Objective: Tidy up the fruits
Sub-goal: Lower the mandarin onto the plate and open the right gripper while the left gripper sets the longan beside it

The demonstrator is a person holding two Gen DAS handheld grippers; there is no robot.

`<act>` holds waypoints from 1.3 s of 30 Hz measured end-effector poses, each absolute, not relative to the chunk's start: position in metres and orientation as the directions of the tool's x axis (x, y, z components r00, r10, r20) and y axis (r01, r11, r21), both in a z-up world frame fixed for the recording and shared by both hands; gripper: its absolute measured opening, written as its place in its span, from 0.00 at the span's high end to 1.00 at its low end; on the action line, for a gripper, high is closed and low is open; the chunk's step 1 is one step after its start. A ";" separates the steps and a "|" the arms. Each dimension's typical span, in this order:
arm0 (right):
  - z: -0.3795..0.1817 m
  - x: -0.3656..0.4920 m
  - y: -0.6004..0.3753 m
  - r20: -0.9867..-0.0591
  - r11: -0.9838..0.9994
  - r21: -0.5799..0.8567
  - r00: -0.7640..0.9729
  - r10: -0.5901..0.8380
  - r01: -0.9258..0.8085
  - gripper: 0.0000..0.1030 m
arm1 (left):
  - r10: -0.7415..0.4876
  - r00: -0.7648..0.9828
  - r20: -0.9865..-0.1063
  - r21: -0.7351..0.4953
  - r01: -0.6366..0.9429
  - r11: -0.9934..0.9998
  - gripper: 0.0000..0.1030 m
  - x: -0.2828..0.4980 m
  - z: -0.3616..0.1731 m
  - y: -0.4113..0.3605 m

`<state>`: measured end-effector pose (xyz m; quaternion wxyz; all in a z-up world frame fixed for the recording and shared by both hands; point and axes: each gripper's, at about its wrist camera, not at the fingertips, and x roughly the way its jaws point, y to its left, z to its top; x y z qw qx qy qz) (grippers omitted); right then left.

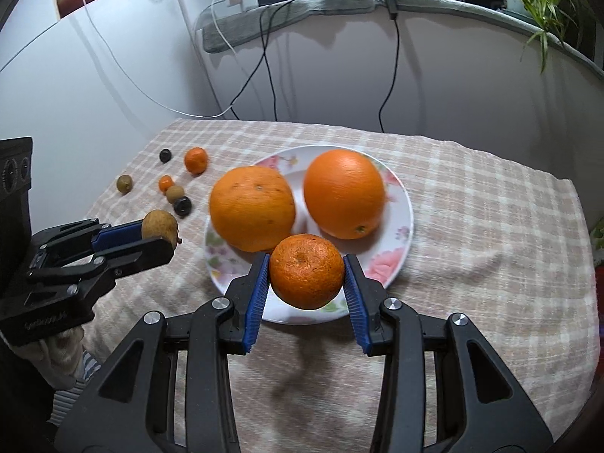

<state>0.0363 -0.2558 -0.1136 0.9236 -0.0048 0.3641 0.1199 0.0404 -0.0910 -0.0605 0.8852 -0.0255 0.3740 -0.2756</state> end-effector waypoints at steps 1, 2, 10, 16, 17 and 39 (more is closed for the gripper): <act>-0.115 0.037 -0.258 -0.675 0.972 0.077 0.706 0.213 -0.220 0.61 | -0.510 0.564 -0.649 -0.251 0.473 0.844 0.75 0.041 -0.061 -0.095; -0.116 0.038 -0.260 -0.677 0.973 0.077 0.706 0.210 -0.216 0.60 | -0.514 0.559 -0.651 -0.252 0.479 0.841 0.75 0.041 -0.062 -0.100; -0.123 0.046 -0.273 -0.684 0.977 0.083 0.702 0.197 -0.194 0.60 | -0.519 0.537 -0.665 -0.232 0.512 0.827 0.75 0.042 -0.067 -0.127; -0.126 0.050 -0.277 -0.686 0.977 0.086 0.700 0.199 -0.193 0.60 | -0.517 0.529 -0.674 -0.217 0.527 0.822 0.75 0.044 -0.068 -0.141; -0.126 0.051 -0.277 -0.686 0.977 0.086 0.700 0.199 -0.193 0.60 | -0.516 0.528 -0.675 -0.215 0.528 0.822 0.75 0.044 -0.069 -0.142; -0.125 0.052 -0.275 -0.683 0.981 0.066 0.708 0.179 -0.183 0.49 | -0.498 0.530 -0.686 -0.197 0.524 0.829 0.61 0.047 -0.072 -0.148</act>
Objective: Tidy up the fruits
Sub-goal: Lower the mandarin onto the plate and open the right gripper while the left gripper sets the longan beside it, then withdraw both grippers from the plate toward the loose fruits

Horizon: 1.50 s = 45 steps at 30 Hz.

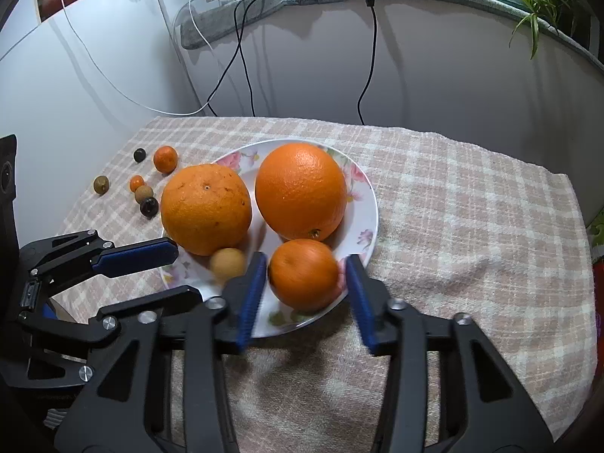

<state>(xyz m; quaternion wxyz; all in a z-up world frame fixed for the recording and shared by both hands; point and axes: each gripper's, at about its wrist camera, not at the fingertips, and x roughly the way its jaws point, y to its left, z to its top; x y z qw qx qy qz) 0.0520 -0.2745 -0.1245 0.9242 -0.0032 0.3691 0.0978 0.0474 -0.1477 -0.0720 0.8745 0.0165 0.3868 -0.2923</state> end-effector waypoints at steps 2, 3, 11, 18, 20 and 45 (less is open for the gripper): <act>-0.121 0.050 -0.274 -0.674 0.981 0.062 0.718 0.176 -0.182 0.45 | -0.499 0.531 -0.685 -0.199 0.522 0.829 0.61 0.047 -0.072 -0.146; -0.120 0.050 -0.273 -0.672 0.981 0.062 0.719 0.176 -0.183 0.44 | -0.499 0.531 -0.685 -0.199 0.523 0.829 0.61 0.047 -0.072 -0.146; -0.114 0.048 -0.270 -0.665 0.982 0.056 0.726 0.173 -0.182 0.44 | -0.501 0.537 -0.678 -0.206 0.516 0.832 0.61 0.045 -0.070 -0.139; -0.108 0.046 -0.260 -0.658 0.980 0.052 0.731 0.180 -0.194 0.44 | -0.498 0.550 -0.670 -0.214 0.499 0.840 0.61 0.044 -0.067 -0.127; -0.105 0.045 -0.255 -0.655 0.978 0.049 0.733 0.183 -0.201 0.44 | -0.496 0.557 -0.666 -0.217 0.492 0.843 0.61 0.044 -0.066 -0.121; -0.089 0.073 -0.158 -0.650 0.934 0.031 0.702 0.290 -0.357 0.44 | -0.358 0.673 -0.647 -0.238 0.268 0.933 0.61 0.059 -0.067 0.011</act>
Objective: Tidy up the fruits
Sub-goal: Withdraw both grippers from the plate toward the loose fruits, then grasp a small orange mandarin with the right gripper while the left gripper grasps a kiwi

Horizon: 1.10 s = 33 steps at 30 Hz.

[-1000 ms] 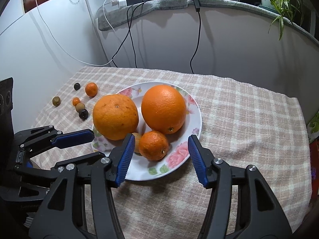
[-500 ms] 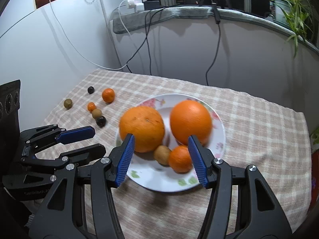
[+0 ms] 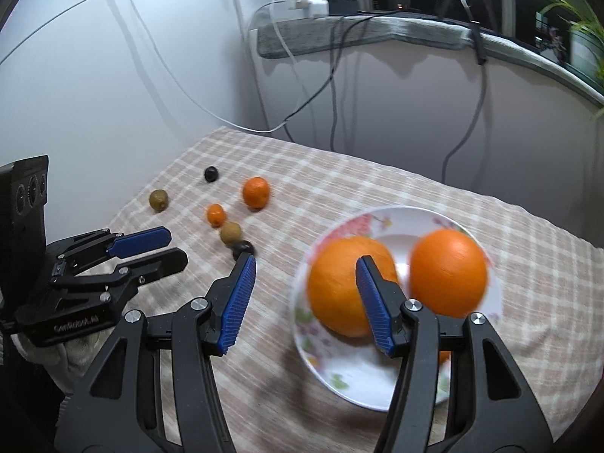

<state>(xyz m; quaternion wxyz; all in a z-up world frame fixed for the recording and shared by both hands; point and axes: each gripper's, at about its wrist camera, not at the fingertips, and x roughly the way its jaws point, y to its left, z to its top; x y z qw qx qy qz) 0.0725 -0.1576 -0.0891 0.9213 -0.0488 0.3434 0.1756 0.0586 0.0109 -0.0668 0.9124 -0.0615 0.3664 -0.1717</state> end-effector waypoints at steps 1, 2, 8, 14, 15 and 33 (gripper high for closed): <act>-0.089 0.074 -0.152 -0.651 0.931 0.030 0.699 0.295 -0.365 0.44 | -0.348 0.677 -0.649 -0.238 0.253 0.938 0.61 0.060 -0.068 0.020; -0.089 0.076 -0.149 -0.652 0.928 0.029 0.696 0.299 -0.371 0.44 | -0.336 0.681 -0.651 -0.239 0.237 0.942 0.61 0.061 -0.069 0.028; -0.093 0.091 -0.110 -0.667 0.908 0.020 0.671 0.325 -0.419 0.44 | -0.280 0.698 -0.659 -0.250 0.148 0.957 0.61 0.066 -0.077 0.073; -0.104 0.104 -0.077 -0.689 0.887 0.006 0.641 0.339 -0.462 0.44 | -0.236 0.708 -0.665 -0.256 0.081 0.963 0.61 0.070 -0.084 0.109; -0.106 0.106 -0.072 -0.693 0.883 0.000 0.637 0.338 -0.469 0.44 | -0.232 0.708 -0.667 -0.256 0.074 0.964 0.61 0.070 -0.085 0.113; -0.137 0.148 -0.019 -0.756 0.851 -0.004 0.559 0.342 -0.525 0.44 | -0.169 0.688 -0.706 -0.239 -0.007 0.971 0.61 0.104 -0.104 0.156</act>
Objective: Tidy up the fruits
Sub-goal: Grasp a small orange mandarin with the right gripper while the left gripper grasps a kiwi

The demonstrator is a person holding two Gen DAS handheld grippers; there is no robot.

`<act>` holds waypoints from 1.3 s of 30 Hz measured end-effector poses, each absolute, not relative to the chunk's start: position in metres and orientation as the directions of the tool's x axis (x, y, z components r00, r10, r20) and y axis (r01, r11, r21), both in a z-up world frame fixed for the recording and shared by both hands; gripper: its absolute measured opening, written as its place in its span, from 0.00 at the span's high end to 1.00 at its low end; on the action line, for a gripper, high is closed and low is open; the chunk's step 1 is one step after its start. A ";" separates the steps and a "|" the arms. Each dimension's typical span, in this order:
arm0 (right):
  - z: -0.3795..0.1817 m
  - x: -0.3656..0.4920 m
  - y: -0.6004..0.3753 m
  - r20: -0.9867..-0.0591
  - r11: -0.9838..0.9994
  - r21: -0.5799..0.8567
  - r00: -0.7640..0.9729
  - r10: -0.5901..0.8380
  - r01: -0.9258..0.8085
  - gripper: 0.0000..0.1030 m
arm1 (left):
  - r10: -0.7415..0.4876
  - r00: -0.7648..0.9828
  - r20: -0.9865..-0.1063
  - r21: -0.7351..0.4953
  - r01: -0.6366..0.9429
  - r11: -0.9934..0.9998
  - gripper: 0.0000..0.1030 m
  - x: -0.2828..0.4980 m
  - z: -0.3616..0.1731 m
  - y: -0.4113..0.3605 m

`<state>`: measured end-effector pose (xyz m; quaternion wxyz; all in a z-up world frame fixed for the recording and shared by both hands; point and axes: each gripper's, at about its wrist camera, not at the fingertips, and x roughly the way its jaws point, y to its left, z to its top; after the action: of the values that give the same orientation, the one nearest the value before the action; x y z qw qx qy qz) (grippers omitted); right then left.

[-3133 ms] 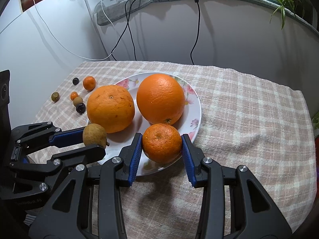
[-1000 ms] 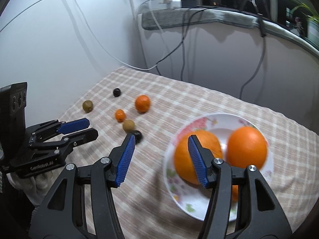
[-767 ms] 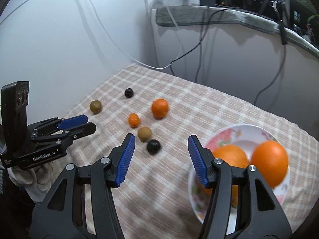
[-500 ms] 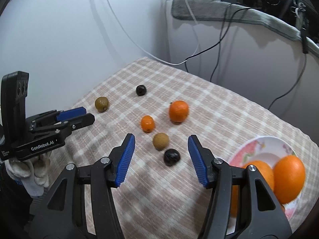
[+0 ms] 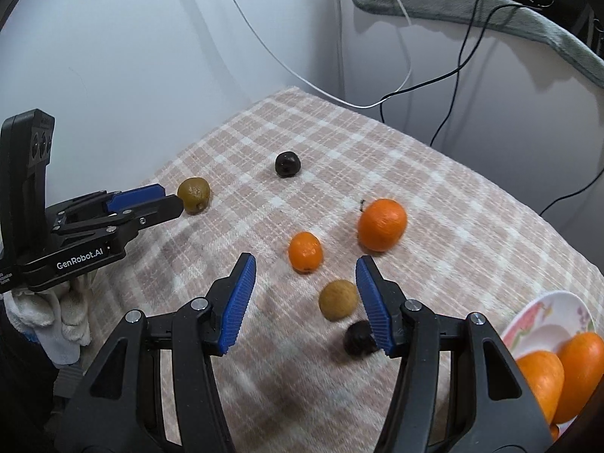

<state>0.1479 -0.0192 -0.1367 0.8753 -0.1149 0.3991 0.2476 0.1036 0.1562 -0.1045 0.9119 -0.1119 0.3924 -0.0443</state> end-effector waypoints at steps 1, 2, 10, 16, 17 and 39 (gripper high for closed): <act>-0.138 0.150 -0.017 -0.759 0.850 -0.002 0.554 0.342 -0.527 0.44 | -0.168 0.686 -0.708 -0.238 -0.008 0.971 0.61 0.105 -0.106 0.157; -0.139 0.152 -0.015 -0.761 0.848 -0.002 0.551 0.342 -0.529 0.44 | -0.168 0.683 -0.710 -0.238 -0.009 0.971 0.61 0.107 -0.107 0.158; -0.152 0.165 -0.003 -0.788 0.840 -0.004 0.519 0.331 -0.542 0.53 | -0.181 0.660 -0.729 -0.247 -0.007 0.969 0.61 0.119 -0.117 0.160; -0.159 0.173 0.000 -0.801 0.843 0.001 0.504 0.323 -0.537 0.56 | -0.184 0.649 -0.738 -0.248 -0.007 0.969 0.61 0.124 -0.121 0.161; -0.160 0.174 0.001 -0.804 0.843 -0.001 0.502 0.319 -0.538 0.57 | -0.185 0.646 -0.740 -0.248 -0.007 0.969 0.61 0.125 -0.122 0.161; -0.165 0.184 0.005 -0.813 0.854 0.006 0.494 0.307 -0.521 0.76 | -0.174 0.639 -0.749 -0.241 -0.018 0.970 0.72 0.133 -0.126 0.161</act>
<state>0.1842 0.0047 -0.1646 0.8559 -0.1213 0.4408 0.2418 0.1328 0.1606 -0.1260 0.8981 -0.1138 0.4226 -0.0433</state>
